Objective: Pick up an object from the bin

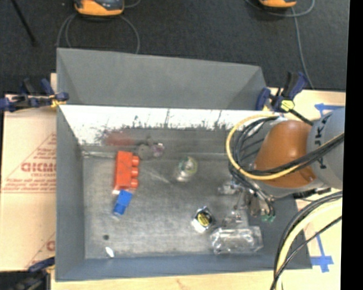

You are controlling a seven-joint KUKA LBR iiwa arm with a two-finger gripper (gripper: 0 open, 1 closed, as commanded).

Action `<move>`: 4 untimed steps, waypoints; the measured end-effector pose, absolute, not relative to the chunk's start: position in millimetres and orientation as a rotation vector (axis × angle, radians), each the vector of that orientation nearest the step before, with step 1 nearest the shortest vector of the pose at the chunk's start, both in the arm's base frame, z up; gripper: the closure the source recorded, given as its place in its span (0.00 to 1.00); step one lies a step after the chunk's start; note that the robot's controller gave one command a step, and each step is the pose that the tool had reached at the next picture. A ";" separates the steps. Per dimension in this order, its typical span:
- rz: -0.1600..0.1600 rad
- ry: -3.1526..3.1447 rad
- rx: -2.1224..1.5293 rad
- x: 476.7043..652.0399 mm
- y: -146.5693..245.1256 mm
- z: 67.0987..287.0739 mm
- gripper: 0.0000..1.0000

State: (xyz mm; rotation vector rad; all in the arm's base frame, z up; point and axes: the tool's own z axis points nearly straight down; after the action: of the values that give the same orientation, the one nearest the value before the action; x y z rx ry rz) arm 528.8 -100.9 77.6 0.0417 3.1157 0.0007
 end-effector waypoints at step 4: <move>0.001 3.037 -0.787 515.5 -109.6 209.2 0.00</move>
Offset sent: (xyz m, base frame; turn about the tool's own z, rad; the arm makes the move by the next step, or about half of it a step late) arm -0.0559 0.0509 -0.0076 -0.2205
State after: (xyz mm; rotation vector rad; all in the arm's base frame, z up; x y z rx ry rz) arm 515.5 -109.6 209.2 -0.7871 3.0370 0.0005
